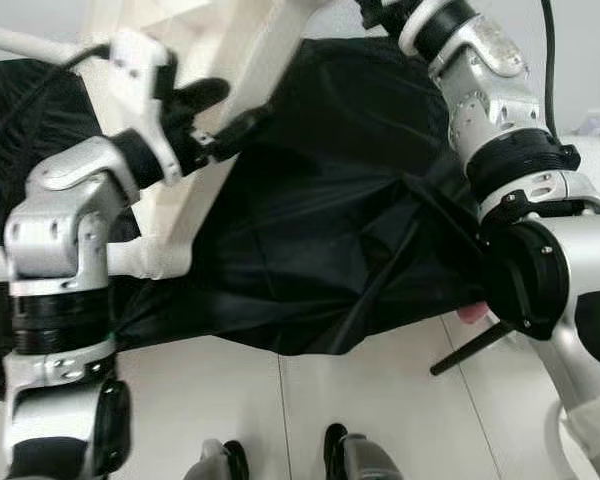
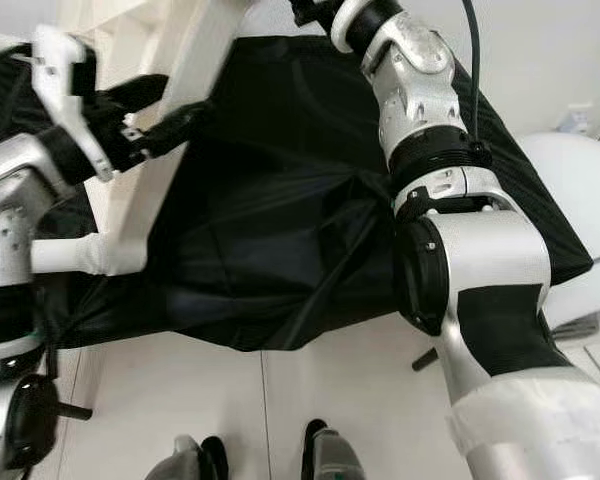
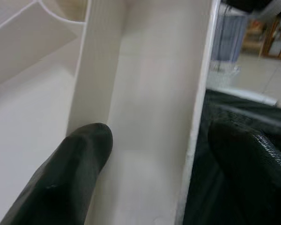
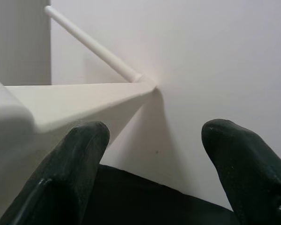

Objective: Building children table

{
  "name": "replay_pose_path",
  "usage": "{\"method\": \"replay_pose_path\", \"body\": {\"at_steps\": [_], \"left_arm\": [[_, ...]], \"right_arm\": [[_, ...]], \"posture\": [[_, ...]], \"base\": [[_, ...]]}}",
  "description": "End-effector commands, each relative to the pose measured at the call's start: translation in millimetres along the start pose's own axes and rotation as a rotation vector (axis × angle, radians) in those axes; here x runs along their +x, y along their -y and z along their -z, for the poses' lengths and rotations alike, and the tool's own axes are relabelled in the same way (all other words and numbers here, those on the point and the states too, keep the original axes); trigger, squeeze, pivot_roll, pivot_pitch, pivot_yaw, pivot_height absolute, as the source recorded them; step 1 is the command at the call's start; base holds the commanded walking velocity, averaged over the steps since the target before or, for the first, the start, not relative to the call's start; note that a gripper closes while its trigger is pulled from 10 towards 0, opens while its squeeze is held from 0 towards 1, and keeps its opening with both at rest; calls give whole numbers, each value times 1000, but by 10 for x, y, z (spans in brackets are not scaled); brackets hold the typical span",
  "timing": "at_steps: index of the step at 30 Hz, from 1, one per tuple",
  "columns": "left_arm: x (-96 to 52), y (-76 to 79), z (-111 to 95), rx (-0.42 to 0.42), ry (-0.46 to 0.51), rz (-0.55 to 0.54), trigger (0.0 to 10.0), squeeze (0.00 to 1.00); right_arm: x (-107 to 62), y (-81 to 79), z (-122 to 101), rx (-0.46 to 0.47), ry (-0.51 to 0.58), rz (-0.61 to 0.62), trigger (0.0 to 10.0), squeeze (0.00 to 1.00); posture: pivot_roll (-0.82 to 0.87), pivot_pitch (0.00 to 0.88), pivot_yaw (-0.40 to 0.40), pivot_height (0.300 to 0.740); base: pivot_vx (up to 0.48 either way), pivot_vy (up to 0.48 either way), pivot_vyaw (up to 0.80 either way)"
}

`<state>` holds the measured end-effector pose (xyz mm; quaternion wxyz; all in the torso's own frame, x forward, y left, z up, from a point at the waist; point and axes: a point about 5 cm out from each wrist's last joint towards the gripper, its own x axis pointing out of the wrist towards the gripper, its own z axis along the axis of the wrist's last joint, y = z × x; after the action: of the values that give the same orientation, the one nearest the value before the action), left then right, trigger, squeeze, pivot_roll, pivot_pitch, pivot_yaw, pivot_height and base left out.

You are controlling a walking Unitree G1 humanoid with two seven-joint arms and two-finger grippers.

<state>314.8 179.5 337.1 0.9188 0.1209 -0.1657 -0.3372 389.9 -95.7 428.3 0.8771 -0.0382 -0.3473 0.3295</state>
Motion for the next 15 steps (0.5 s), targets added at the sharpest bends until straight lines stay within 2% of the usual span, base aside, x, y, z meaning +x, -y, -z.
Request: {"method": "replay_pose_path", "body": {"at_steps": [1, 2, 4, 5, 8, 9, 15], "left_arm": [[-226, -211, -183, 115, 13, -140, 10000, 0], [-295, -254, -229, 143, 2, -155, 10000, 0], [-295, -254, -229, 143, 2, -155, 10000, 0], [-374, -300, -293, 159, 16, -175, 10000, 0], [-444, -360, -349, 167, 29, -211, 10000, 0], [-498, -399, -398, 149, 55, -245, 10000, 0], [-569, -437, -448, 100, 105, -315, 10000, 0]], "right_arm": [[59, -30, -86, -13, 27, -19, 10000, 0], [63, -36, -81, -11, 26, -21, 10000, 0], [63, -36, -81, -11, 26, -21, 10000, 0], [70, -48, -75, -7, 25, -22, 10000, 0], [82, -69, -65, 1, 25, -25, 10000, 0], [97, -101, -47, 11, 23, -31, 10000, 0], [145, -207, 6, 45, 21, -51, 10000, 0]], "posture": [[-109, 174, -4, 740], [-109, 174, -4, 740], [-109, 174, -4, 740], [-102, 174, -7, 740], [-94, 174, -15, 740], [-87, 172, -21, 740], [-74, 170, -35, 740]], "base": [[0, 0, 0], [0, 0, 0], [0, 0, 0], [0, 0, 0], [0, 0, 0], [0, 0, 0], [0, 0, 0]]}}
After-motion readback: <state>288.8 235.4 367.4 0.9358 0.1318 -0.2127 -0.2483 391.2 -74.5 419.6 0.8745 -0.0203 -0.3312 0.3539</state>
